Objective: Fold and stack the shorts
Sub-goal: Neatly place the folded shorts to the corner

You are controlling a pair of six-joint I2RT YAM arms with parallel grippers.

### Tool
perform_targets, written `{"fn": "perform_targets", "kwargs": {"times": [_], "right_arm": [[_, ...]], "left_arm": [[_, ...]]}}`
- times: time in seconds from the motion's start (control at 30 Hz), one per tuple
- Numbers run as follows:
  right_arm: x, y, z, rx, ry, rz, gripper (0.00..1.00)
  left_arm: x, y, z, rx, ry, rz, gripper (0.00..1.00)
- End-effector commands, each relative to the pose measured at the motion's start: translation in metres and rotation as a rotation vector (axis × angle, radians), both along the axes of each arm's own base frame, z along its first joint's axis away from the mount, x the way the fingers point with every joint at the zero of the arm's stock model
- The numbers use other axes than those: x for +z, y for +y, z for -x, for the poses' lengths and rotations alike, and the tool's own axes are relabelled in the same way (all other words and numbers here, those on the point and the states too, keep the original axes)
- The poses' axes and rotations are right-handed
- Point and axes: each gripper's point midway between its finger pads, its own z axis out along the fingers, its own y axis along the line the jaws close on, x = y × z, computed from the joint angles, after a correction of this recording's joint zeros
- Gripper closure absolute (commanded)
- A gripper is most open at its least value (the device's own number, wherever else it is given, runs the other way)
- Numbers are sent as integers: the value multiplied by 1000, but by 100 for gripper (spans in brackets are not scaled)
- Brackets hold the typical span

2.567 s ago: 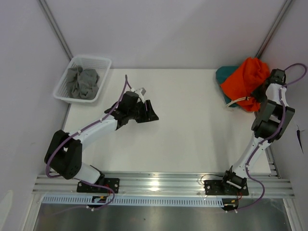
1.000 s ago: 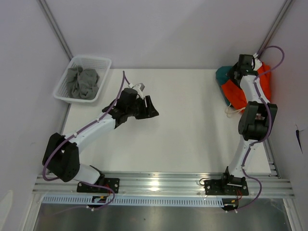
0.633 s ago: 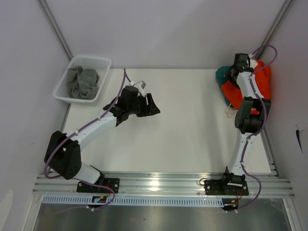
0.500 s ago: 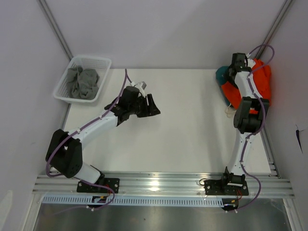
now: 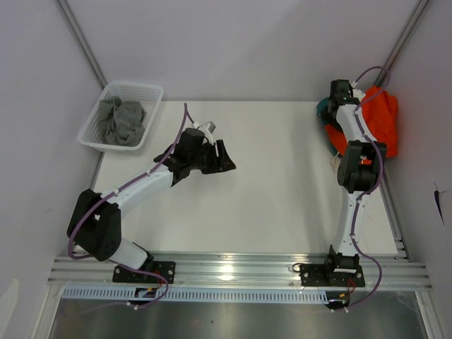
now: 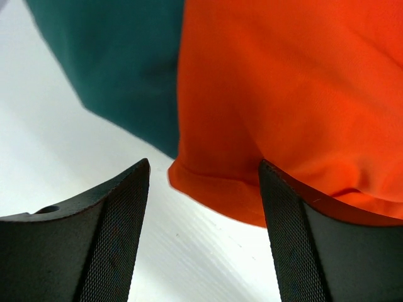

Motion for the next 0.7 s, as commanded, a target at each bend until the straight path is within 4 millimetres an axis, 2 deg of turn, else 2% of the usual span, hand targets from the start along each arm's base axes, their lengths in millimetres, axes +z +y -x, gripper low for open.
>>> {"fn": "perform_targets", "kwargs": {"times": [0.0, 0.13, 0.2, 0.23, 0.3, 0.33, 0.4, 0.5, 0.53, 0.57, 0.67], "right_arm": [[-2, -17, -5, -54, 2, 32, 29], [-7, -24, -7, -66, 11, 47, 31], [-9, -25, -9, -68, 7, 39, 36], [-8, -25, -9, -67, 2, 37, 48], [-6, -24, -10, -64, -6, 34, 60], [-1, -23, -11, -64, -17, 36, 69], [7, -22, -11, -68, -33, 40, 81], [24, -23, -11, -71, -67, 44, 89], [29, -24, -11, -73, -75, 47, 97], [37, -24, -10, -73, -89, 47, 100], [59, -26, -10, -79, -135, 47, 100]], "left_arm": [[8, -5, 4, -40, -36, 17, 37], [6, -5, 5, -47, -35, 17, 37], [3, -4, 5, -46, -32, 8, 37], [2, -4, 5, -46, -29, 6, 37], [1, -4, 4, -46, -26, 4, 36], [1, -5, 4, -47, -25, 5, 37], [0, -4, 5, -48, -25, 3, 37], [-1, -4, 5, -48, -22, -1, 37], [-1, -4, 5, -47, -24, 2, 37], [-2, -3, 7, -48, -20, 0, 36], [-3, -3, 7, -49, -17, 1, 37]]}}
